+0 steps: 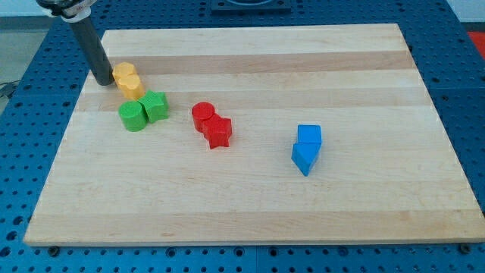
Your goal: Place the yellow blocks horizontally above the green blocks
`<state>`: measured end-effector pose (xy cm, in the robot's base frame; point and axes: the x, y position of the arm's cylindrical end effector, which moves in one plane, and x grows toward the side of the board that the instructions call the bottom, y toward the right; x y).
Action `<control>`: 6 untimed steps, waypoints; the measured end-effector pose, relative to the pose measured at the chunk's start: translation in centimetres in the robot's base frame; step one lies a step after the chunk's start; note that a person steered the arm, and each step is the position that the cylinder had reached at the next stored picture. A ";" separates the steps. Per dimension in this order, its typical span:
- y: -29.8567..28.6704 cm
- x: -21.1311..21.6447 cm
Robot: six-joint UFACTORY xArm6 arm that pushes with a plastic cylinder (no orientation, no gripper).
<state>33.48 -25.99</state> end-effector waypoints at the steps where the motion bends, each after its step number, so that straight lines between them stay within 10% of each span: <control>1: 0.0 0.0; 6: 7.0 4.5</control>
<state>37.98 -19.01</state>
